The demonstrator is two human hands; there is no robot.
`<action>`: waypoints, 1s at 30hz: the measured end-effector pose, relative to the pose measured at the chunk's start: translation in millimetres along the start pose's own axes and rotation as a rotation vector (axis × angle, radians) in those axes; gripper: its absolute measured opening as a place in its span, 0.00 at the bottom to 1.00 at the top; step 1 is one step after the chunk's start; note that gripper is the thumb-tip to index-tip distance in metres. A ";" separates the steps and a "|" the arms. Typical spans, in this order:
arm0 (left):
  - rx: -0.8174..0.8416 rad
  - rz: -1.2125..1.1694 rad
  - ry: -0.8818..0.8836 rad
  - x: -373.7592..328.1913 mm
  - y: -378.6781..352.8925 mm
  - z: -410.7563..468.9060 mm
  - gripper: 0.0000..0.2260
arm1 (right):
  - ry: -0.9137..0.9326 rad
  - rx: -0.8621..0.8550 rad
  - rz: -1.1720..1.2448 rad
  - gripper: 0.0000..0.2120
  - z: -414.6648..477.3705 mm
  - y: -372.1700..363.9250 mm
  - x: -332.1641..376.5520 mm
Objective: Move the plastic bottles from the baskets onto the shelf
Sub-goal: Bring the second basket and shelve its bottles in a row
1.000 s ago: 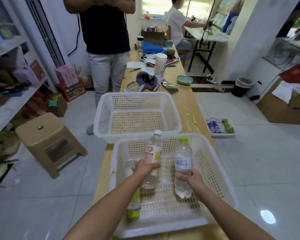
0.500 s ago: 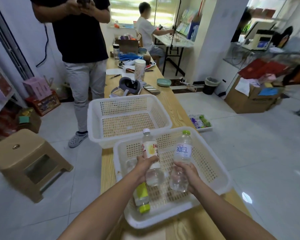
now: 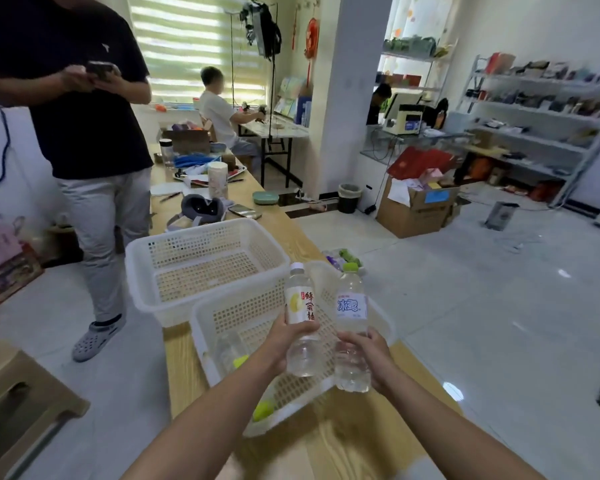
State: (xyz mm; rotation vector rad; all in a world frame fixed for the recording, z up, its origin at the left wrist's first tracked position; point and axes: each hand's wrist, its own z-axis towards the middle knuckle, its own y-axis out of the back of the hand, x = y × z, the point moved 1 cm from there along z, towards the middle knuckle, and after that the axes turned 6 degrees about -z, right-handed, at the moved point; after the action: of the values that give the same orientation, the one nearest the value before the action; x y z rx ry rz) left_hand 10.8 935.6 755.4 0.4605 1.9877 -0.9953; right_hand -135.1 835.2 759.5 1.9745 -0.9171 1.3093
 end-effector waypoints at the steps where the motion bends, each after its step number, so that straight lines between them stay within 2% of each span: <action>1: 0.012 0.016 0.009 5.0 -8.9 -8.1 0.27 | 0.011 -0.028 0.006 0.16 -11.1 10.4 -1.0; 5: 0.067 -0.054 0.072 30.4 -50.9 -45.7 0.15 | 0.006 -0.134 0.080 0.16 -61.7 57.6 -13.4; 9: 0.117 -0.080 0.151 56.6 -92.2 -79.4 0.14 | 0.005 -0.269 0.154 0.14 -123.0 103.5 -31.6; 15: 0.306 0.008 0.256 97.3 -155.9 -130.1 0.09 | -0.006 -0.470 0.216 0.14 -213.6 162.0 -63.7; 18: 0.401 0.077 0.304 119.5 -183.6 -147.1 0.11 | -0.002 -0.604 0.251 0.14 -252.5 183.5 -76.3; 24: 0.679 0.273 0.380 151.2 -231.4 -177.2 0.10 | 0.007 -0.882 0.379 0.20 -318.6 199.1 -101.0; 28: 0.883 0.404 0.459 169.4 -248.8 -197.6 0.11 | 0.006 -1.112 0.454 0.12 -366.6 189.4 -116.3; 30: 0.982 0.445 0.509 178.1 -251.0 -212.7 0.09 | 0.022 -1.235 0.515 0.09 -392.6 175.7 -126.2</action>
State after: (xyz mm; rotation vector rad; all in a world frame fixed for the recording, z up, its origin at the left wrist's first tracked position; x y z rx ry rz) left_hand -360.7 940.4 799.2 1.7429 1.5332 -1.6113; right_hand -518.1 1065.8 792.6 0.7729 -1.7243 0.6334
